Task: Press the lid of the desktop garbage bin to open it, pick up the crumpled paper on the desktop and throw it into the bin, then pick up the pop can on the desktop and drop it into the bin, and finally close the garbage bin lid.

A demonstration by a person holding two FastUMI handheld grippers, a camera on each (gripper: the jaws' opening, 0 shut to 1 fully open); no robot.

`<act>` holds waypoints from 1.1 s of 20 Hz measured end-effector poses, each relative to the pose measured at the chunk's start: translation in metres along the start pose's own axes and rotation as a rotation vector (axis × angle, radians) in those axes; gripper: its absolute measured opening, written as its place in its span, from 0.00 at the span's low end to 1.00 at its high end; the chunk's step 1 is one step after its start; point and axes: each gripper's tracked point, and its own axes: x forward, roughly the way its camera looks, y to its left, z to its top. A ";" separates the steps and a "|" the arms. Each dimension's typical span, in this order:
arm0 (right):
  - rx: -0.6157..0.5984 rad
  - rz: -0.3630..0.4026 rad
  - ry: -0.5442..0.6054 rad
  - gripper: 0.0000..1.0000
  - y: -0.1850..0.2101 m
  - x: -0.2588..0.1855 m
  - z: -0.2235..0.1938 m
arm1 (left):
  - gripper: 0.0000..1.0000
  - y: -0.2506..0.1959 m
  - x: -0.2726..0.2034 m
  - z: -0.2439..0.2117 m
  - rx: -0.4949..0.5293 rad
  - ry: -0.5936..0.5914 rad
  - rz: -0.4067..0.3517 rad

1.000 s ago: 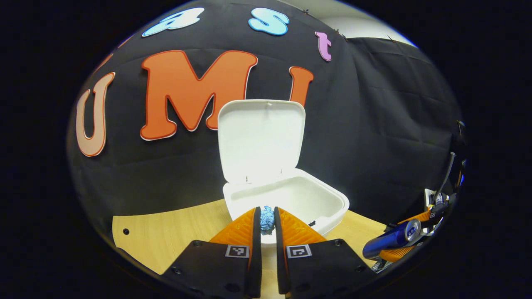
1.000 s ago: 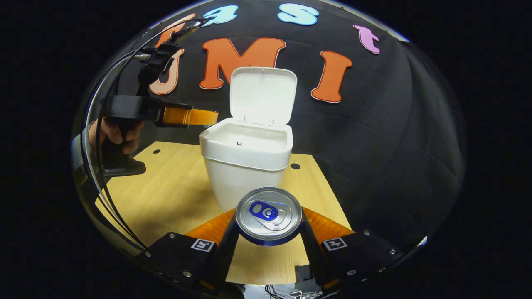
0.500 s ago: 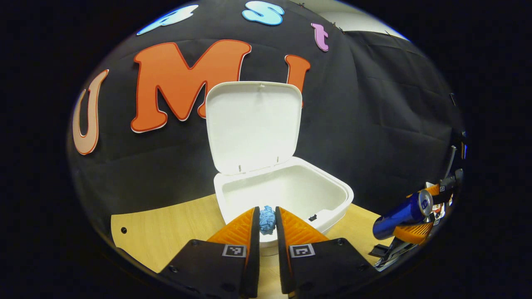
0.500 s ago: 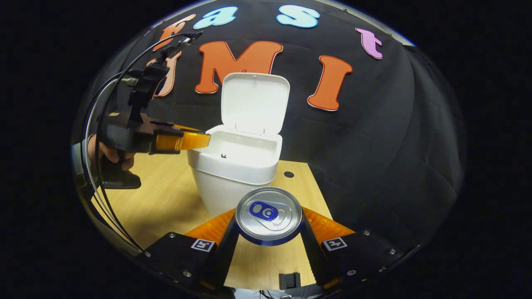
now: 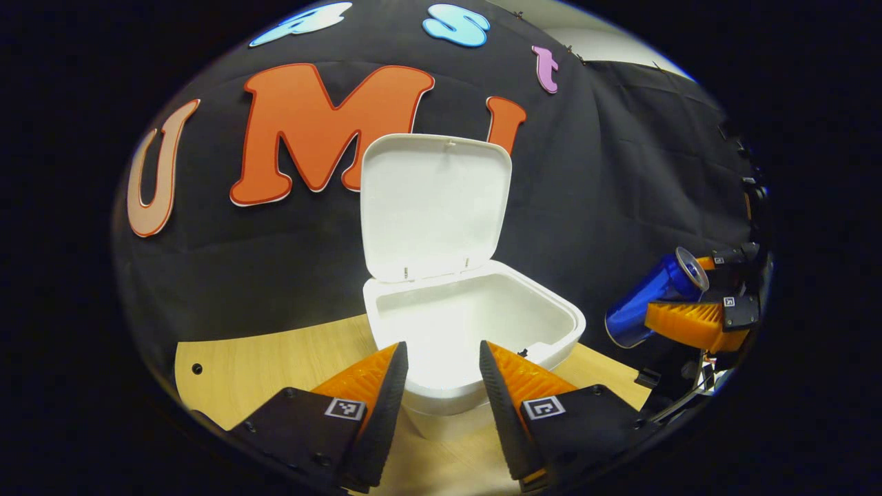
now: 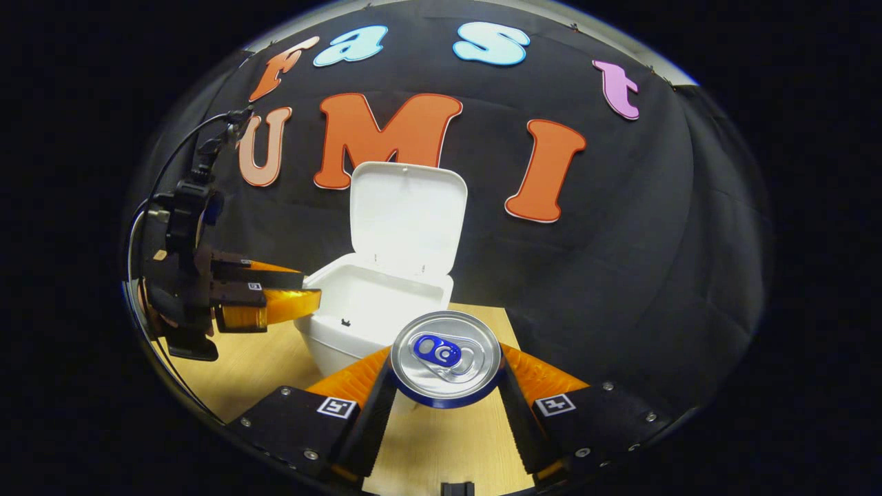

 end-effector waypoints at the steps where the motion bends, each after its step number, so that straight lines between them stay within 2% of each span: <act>1: -0.010 0.004 -0.011 0.75 0.000 0.002 0.007 | 0.65 0.003 -0.003 0.001 -0.006 -0.002 0.009; 2: -0.015 0.015 -0.025 0.80 0.001 0.004 0.012 | 0.68 0.006 -0.006 -0.001 -0.011 -0.005 0.017; 3: -0.017 0.028 -0.037 0.79 0.004 0.007 0.017 | 0.80 0.009 -0.010 -0.001 -0.016 -0.010 0.024; 5: -0.034 0.047 -0.050 0.79 0.009 0.013 0.022 | 0.84 0.017 -0.022 -0.003 -0.017 -0.025 0.046; 7: -0.047 0.065 -0.068 0.79 0.011 0.016 0.030 | 0.92 0.029 -0.034 -0.007 -0.019 -0.032 0.081; 15: -0.070 0.158 -0.129 0.79 0.027 0.038 0.058 | 0.92 0.080 -0.085 -0.022 -0.043 -0.051 0.288; 22: -0.089 0.257 -0.086 0.79 0.050 0.062 0.041 | 0.92 0.101 -0.131 -0.045 -0.030 -0.041 0.449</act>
